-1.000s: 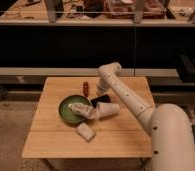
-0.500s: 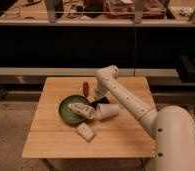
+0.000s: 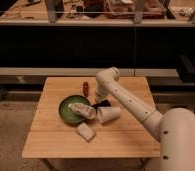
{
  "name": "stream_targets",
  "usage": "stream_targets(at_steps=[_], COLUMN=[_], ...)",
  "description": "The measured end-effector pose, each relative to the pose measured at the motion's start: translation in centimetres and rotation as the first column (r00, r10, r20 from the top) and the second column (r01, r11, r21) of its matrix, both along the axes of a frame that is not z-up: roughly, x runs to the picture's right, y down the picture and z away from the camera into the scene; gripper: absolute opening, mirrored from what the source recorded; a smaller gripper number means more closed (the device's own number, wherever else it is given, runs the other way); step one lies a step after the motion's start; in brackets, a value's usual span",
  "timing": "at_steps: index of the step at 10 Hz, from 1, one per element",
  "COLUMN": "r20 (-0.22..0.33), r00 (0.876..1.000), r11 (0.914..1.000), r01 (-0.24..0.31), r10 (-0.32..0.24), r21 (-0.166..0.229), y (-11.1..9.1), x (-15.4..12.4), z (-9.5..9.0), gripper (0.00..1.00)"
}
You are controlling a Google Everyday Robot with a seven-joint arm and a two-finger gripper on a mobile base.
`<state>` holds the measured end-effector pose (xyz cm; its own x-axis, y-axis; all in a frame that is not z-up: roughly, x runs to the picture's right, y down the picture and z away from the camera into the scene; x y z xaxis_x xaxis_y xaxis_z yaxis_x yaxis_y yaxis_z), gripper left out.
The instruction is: Push the eraser across the table
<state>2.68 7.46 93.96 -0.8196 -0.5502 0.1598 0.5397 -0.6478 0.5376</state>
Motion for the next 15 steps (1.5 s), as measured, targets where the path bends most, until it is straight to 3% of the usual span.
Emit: stream_targets(at_steps=[5,10,12,15], r20=[-0.039,-0.067,-0.083,-0.085], r00=[0.999,0.997,0.994,0.980], r11=[0.9998,0.9995,0.9969,0.9831], r01=[-0.020,-0.032,-0.075,-0.176], r10=[0.020,0.032,0.077,0.180], r21=[-0.001,0.002,0.022,0.051], y=[1.6,3.4,2.9,1.0], x=[2.1,3.2,3.4,2.6], z=[-1.9,-5.8,-7.0,-7.3], gripper=[0.00,0.00,0.00,0.00])
